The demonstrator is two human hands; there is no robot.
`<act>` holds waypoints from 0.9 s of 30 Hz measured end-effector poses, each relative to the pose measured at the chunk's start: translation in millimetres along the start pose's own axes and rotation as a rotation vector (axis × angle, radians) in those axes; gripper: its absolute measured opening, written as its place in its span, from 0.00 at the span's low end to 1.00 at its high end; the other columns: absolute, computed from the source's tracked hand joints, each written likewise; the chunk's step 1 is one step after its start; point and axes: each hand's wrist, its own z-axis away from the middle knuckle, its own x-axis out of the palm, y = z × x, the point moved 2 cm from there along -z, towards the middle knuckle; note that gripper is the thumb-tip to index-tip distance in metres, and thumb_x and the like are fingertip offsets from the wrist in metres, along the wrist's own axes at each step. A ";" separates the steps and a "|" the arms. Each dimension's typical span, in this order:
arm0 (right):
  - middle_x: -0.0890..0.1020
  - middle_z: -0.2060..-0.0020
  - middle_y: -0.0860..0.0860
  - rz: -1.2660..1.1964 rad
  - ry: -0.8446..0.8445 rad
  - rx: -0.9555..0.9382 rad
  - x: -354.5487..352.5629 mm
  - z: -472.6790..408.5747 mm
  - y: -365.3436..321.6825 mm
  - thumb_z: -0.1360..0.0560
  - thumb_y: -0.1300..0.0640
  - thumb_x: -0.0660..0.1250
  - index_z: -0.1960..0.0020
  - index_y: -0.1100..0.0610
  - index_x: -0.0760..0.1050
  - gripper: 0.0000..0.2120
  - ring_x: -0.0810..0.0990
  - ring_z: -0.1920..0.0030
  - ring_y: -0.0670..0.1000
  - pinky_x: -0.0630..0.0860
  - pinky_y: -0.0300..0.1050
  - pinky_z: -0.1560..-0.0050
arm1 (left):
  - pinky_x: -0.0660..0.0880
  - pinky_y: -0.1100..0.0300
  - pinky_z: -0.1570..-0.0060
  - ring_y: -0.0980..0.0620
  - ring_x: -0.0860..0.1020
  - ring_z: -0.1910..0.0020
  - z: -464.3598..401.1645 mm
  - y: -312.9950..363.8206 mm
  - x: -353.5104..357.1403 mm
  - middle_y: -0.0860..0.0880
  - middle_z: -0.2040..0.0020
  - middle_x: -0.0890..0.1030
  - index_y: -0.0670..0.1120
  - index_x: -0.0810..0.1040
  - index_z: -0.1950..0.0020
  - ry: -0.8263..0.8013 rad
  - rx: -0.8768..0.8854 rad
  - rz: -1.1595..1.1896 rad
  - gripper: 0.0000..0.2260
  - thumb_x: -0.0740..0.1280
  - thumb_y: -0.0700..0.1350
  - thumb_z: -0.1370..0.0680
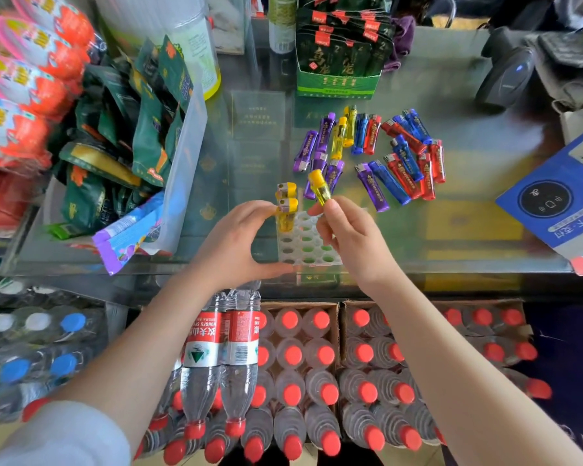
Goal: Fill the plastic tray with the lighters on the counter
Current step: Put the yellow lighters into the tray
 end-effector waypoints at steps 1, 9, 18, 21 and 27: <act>0.74 0.70 0.46 0.035 0.013 -0.033 1.0 0.7 0.7 0.20 0.58 0.51 0.53 0.56 0.72 0.12 0.70 0.71 0.41 0.65 0.31 0.68 | 0.62 0.62 0.39 0.54 0.68 0.37 -0.2 -0.4 0.0 0.50 0.36 0.72 0.47 0.70 0.34 -0.001 0.004 -0.002 0.40 0.66 0.70 0.39; 0.80 0.61 0.49 -0.001 0.078 -0.075 13.4 11.9 2.7 0.25 0.66 0.60 0.55 0.52 0.68 0.09 0.79 0.59 0.42 0.74 0.32 0.58 | 0.64 0.59 0.38 0.51 0.69 0.36 0.9 -4.4 2.5 0.49 0.35 0.72 0.46 0.70 0.34 0.002 0.006 -0.024 0.41 0.63 0.70 0.39; 0.69 0.67 0.43 0.496 0.056 -0.291 18.6 5.0 -6.1 0.27 0.65 0.65 0.56 0.62 0.73 0.01 0.66 0.69 0.38 0.66 0.29 0.66 | 0.65 0.56 0.36 0.52 0.68 0.35 -0.2 -6.4 2.5 0.50 0.34 0.71 0.48 0.68 0.33 -0.035 -0.003 -0.020 0.41 0.66 0.70 0.39; 0.72 0.66 0.48 0.622 -0.002 -0.300 20.9 4.6 -9.5 0.27 0.65 0.64 0.55 0.64 0.73 0.03 0.65 0.70 0.47 0.63 0.41 0.69 | 0.63 0.57 0.36 0.51 0.67 0.34 0.1 -5.8 3.2 0.50 0.33 0.70 0.47 0.67 0.33 -0.040 -0.016 -0.046 0.38 0.69 0.65 0.37; 0.78 0.61 0.59 0.672 0.053 -0.288 29.0 3.4 -10.4 0.28 0.63 0.66 0.54 0.64 0.74 0.04 0.68 0.66 0.52 0.68 0.47 0.67 | 0.64 0.55 0.36 0.50 0.67 0.34 -0.7 -5.7 2.9 0.49 0.33 0.70 0.46 0.68 0.33 -0.034 -0.023 -0.041 0.37 0.71 0.63 0.36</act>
